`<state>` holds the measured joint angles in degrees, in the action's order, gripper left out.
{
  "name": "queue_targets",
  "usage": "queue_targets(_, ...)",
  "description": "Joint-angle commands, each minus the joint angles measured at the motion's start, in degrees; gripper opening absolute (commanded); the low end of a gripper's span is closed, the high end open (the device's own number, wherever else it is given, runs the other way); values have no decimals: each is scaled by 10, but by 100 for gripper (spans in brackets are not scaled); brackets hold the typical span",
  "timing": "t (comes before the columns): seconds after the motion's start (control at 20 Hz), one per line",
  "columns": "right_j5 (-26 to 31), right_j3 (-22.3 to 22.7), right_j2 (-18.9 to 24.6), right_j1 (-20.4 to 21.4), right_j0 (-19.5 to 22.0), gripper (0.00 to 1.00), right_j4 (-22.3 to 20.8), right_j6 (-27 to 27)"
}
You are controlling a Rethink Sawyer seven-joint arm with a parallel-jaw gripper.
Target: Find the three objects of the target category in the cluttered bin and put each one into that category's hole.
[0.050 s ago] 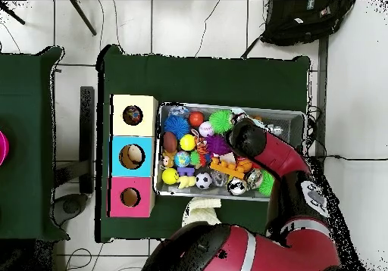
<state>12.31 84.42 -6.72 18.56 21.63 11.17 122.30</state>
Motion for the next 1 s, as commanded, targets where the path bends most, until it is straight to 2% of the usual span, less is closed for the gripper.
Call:
queue_targets(0.05, -37, 48, 160, -73, -43, 100, 62, 139)
queue_targets(0.55, -47, 51, 164, -73, -53, 100, 102, 144)
queue_targets(0.7, -42, 42, 132, -71, -80, 100, 114, 149)
queue_targets(0.75, -30, 36, 106, -69, -99, 100, 120, 152)
queue_targets(1.0, 7, 47, 54, -46, -129, 100, 126, 142)
